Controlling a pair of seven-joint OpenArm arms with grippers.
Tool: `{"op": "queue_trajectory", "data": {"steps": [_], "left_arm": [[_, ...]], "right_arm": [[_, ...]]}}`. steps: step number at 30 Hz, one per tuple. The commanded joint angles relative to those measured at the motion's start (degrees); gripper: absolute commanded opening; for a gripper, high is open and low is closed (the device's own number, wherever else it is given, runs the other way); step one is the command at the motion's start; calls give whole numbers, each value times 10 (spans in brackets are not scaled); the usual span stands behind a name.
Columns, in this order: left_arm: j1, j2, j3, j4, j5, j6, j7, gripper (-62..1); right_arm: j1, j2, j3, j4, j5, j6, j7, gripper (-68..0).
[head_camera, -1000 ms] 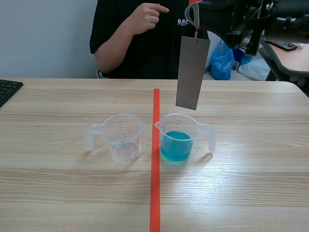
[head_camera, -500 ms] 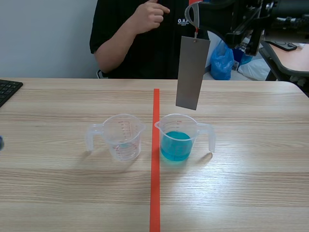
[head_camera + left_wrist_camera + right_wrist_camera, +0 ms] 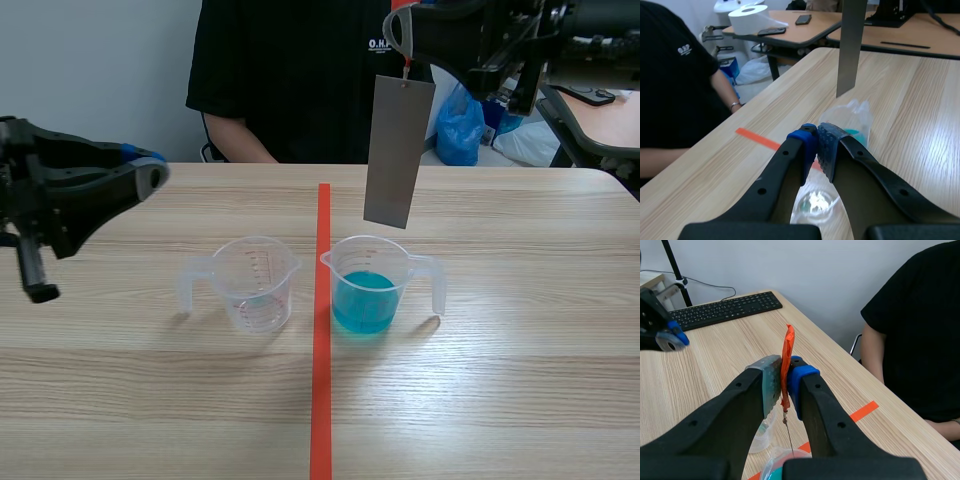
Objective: Do the redox reaction experiment.
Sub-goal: 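Point at the plate with the left hand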
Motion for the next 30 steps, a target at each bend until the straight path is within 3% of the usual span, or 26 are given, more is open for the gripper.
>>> {"op": "queue_trajectory", "data": {"steps": [1, 7, 14, 30], "left_arm": [[-10, 25, 16, 0, -9, -3, 0, -571], [-68, 86, 98, -37, -9, -1, 10, -571], [-119, 146, 146, -96, -9, 14, 10, -571], [-199, 225, 215, -195, -9, 16, 8, -571]], "right_arm": [[16, 6, 3, 1, 7, 3, 11, -660], [16, 6, 3, 1, 7, 3, 11, -660], [16, 6, 3, 1, 7, 3, 11, -660], [16, 6, 3, 1, 7, 3, 11, -660]]}}
